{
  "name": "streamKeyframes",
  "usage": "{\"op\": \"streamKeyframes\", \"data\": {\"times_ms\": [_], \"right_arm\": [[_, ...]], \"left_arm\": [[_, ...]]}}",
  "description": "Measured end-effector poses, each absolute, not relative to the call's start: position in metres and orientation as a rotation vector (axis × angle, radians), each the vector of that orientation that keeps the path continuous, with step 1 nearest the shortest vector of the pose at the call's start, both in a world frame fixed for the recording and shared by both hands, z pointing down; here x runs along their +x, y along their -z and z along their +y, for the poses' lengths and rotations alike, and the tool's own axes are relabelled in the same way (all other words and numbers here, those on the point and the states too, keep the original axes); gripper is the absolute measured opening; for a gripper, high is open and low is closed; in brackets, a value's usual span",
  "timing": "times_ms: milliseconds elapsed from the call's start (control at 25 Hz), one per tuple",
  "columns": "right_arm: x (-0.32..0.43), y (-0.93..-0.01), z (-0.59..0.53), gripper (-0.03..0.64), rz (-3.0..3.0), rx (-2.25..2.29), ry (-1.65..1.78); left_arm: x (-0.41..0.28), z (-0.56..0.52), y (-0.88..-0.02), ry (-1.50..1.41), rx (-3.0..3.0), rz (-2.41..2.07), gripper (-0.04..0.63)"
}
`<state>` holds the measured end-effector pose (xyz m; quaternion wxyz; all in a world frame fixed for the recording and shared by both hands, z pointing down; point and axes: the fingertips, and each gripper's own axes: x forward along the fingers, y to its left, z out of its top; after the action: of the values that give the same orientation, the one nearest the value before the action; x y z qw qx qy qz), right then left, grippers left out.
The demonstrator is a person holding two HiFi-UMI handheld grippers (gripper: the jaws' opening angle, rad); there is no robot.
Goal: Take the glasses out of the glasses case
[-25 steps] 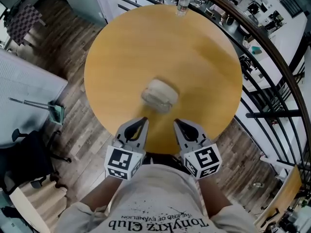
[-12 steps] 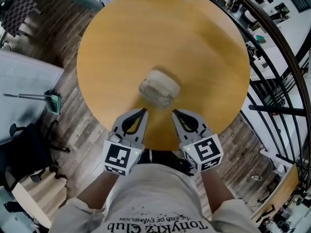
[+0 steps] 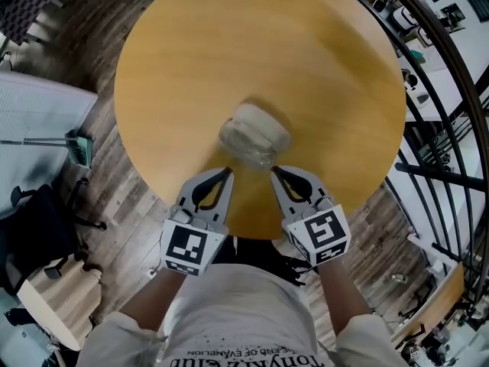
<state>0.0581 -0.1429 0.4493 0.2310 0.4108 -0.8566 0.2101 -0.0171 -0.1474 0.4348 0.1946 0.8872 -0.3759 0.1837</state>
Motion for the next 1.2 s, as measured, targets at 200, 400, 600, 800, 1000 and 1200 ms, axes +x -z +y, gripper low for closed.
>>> {"op": "streamKeyframes", "data": {"times_ms": [200, 400, 600, 800, 1000, 1200], "right_arm": [[0.06, -0.469, -0.151, 0.026, -2.347, 1.106, -0.582], [0.058, -0.487, -0.159, 0.026, -2.326, 1.074, -0.579], [0.057, -0.504, -0.162, 0.026, -2.296, 1.04, -0.602], [0.057, -0.52, -0.166, 0.026, -2.275, 1.01, -0.586], [0.051, -0.528, -0.165, 0.028, -2.275, 0.946, -0.558], [0.05, -0.542, -0.168, 0.048, -2.26, 0.891, -0.557]], "left_arm": [[-0.015, -0.154, -0.446, -0.521, 2.48, -1.061, 0.025], [-0.017, -0.163, -0.454, -0.513, 2.461, -1.07, 0.025], [-0.016, -0.164, -0.465, -0.523, 2.446, -1.062, 0.025], [-0.017, -0.165, -0.478, -0.527, 2.419, -1.067, 0.025], [-0.02, -0.162, -0.482, -0.524, 2.401, -1.072, 0.025], [-0.021, -0.16, -0.491, -0.533, 2.376, -1.07, 0.025]]}}
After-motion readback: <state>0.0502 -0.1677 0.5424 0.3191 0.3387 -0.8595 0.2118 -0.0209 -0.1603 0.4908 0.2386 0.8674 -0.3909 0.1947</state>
